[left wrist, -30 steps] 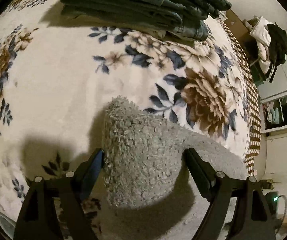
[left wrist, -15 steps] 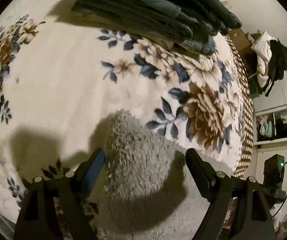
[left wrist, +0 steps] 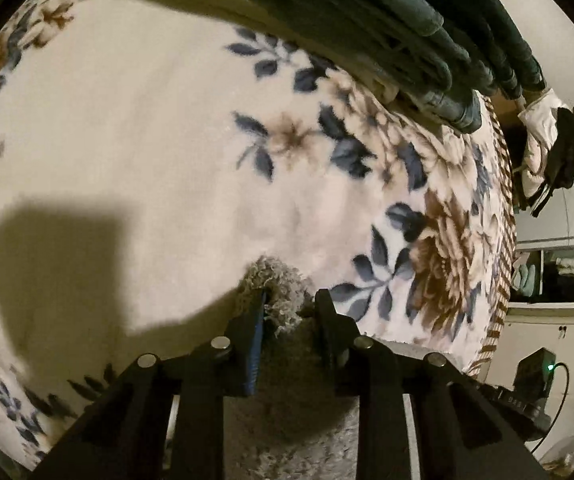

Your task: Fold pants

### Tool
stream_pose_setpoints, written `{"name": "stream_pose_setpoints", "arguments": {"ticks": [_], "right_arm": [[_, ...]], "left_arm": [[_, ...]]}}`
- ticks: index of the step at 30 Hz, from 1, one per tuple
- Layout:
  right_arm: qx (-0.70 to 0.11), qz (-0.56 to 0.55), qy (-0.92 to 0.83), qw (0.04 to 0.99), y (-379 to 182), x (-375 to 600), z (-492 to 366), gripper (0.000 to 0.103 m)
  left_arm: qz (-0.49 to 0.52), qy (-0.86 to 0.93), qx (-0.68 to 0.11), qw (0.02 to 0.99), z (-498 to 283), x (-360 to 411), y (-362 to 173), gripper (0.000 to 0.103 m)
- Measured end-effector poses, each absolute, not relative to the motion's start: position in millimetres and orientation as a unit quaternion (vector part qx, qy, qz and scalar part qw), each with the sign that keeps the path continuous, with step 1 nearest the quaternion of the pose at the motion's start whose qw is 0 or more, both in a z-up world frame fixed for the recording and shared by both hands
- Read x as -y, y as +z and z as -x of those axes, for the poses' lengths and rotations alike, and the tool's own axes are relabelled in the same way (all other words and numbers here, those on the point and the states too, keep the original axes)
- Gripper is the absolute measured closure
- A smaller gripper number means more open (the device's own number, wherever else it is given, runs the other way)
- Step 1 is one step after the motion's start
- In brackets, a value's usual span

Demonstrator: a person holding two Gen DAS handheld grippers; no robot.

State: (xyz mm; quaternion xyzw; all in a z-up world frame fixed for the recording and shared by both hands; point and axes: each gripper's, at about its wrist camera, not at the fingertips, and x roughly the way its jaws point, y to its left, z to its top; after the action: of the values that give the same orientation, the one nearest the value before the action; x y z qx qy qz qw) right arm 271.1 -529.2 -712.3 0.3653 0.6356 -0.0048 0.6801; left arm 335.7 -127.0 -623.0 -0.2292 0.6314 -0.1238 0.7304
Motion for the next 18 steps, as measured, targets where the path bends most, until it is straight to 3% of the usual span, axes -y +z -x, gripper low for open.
{"name": "stream_pose_setpoints", "arguments": {"ticks": [1,3,7,18], "right_arm": [[-0.634,-0.374,-0.003,0.677,-709.6,532.1,-267.9,0.056],[-0.631,-0.378,-0.002,0.678,-696.7,537.4,-254.0,0.045],[-0.637,-0.382,0.008,0.67,-679.5,537.0,-208.2,0.038],[-0.714,-0.378,-0.003,0.589,-754.9,496.0,-125.2,0.039]], "left_arm": [[0.231,-0.125,-0.63,0.731,-335.0,126.5,-621.0,0.081],[0.234,-0.129,-0.627,0.732,-332.3,125.7,-617.4,0.081],[0.239,-0.129,-0.627,0.731,-330.2,124.4,-622.2,0.081],[0.218,-0.129,-0.631,0.734,-331.4,129.3,-624.5,0.081]]}}
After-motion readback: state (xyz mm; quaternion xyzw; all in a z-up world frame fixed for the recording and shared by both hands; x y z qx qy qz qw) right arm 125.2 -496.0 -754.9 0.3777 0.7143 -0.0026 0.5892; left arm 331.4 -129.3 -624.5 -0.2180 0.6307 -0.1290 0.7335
